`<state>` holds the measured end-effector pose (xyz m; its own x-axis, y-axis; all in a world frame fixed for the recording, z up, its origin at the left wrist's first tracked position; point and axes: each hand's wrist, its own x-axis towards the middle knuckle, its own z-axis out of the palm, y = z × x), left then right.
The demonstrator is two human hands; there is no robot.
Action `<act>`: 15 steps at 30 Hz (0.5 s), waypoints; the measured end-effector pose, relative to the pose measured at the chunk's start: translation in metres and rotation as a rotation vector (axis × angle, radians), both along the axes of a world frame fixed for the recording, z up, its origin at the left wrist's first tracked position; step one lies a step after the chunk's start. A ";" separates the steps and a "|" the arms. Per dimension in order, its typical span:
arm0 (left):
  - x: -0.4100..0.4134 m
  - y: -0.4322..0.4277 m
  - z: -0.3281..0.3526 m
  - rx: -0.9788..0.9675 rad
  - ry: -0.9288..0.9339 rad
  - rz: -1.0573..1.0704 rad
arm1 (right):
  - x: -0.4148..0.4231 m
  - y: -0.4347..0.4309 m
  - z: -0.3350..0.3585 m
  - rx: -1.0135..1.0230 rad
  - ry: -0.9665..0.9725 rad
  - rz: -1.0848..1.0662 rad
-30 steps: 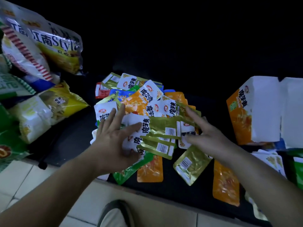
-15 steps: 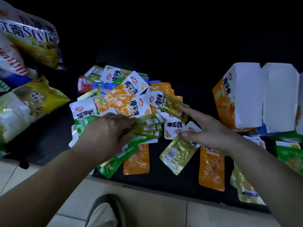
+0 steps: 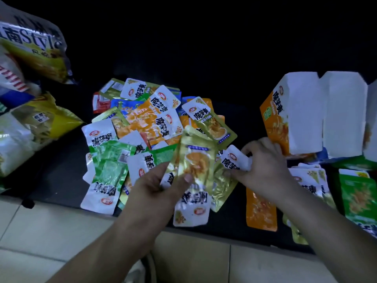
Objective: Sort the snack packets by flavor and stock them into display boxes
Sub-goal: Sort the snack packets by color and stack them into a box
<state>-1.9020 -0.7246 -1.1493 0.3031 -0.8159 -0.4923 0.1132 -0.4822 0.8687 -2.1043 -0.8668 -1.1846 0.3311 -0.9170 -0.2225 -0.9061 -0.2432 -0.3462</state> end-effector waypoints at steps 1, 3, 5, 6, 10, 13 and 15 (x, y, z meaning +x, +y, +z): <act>-0.002 0.002 -0.002 0.000 0.020 0.005 | 0.001 0.000 0.000 -0.018 -0.051 -0.011; -0.006 0.002 -0.002 -0.021 0.025 0.009 | 0.002 0.004 0.002 -0.026 -0.195 -0.006; -0.010 0.000 -0.001 -0.037 -0.004 0.064 | 0.001 0.009 0.002 -0.005 -0.298 0.025; -0.010 0.000 -0.002 -0.047 -0.001 0.087 | 0.001 0.011 0.002 0.008 -0.343 0.019; -0.008 0.002 -0.007 -0.053 -0.087 0.195 | 0.006 0.010 0.013 0.092 -0.619 -0.139; 0.002 0.001 -0.007 -0.106 -0.132 0.320 | 0.008 0.006 0.034 0.166 -0.761 -0.141; 0.009 0.000 -0.006 -0.113 -0.115 0.311 | 0.007 0.009 0.051 0.205 -0.787 -0.077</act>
<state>-1.8935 -0.7244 -1.1551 0.5942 -0.7231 -0.3523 0.1377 -0.3400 0.9303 -2.0976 -0.8579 -1.1334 0.3978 -0.9100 -0.1170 -0.3908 -0.0527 -0.9189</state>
